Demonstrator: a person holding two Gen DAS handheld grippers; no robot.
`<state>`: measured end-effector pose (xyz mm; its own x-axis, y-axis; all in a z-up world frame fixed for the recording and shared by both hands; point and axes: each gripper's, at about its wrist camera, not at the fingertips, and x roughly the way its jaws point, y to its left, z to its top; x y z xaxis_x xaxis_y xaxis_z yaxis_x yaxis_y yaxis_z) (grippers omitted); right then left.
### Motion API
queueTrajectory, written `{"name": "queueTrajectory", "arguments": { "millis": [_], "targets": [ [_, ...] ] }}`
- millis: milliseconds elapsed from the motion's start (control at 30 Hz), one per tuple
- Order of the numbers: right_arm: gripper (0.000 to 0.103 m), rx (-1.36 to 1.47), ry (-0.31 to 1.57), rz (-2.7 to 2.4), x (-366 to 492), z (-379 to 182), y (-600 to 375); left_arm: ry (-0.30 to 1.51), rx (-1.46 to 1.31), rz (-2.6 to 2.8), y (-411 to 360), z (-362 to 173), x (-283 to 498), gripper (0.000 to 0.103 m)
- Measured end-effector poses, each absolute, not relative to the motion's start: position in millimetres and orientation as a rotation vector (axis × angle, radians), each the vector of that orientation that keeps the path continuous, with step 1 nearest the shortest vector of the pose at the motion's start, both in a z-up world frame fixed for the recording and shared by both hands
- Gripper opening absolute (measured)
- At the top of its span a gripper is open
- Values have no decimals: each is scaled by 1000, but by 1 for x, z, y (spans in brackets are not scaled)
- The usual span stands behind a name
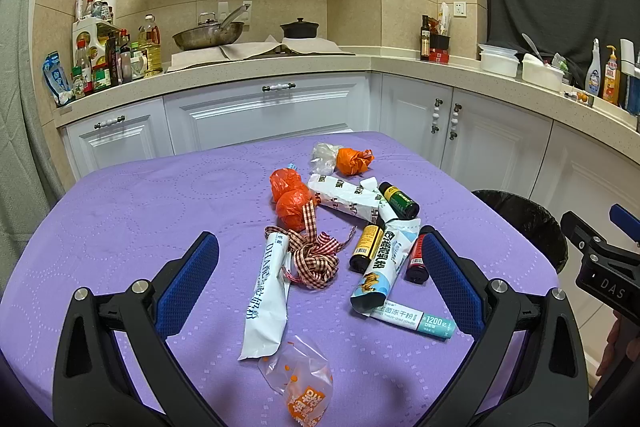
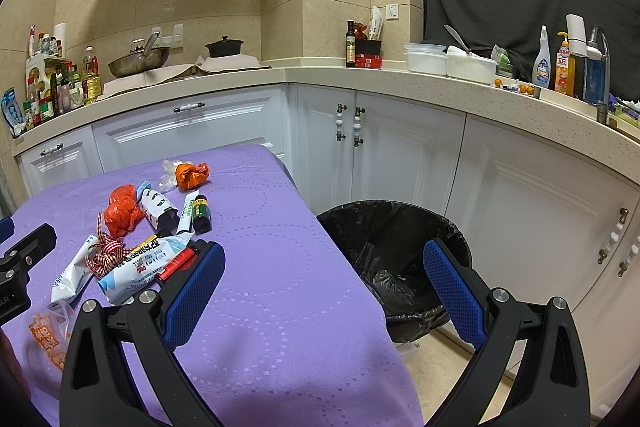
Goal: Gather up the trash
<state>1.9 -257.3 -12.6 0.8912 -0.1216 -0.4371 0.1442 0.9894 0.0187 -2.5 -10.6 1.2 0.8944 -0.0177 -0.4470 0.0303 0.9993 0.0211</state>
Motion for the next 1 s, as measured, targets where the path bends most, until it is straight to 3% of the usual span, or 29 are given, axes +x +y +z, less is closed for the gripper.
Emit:
{"name": "queueTrajectory", "arguments": {
  "millis": [1000],
  "targets": [
    [97,48,449,-141,3,-13,-258,465,29,-27,-14,0,-3,99]
  ]
}}
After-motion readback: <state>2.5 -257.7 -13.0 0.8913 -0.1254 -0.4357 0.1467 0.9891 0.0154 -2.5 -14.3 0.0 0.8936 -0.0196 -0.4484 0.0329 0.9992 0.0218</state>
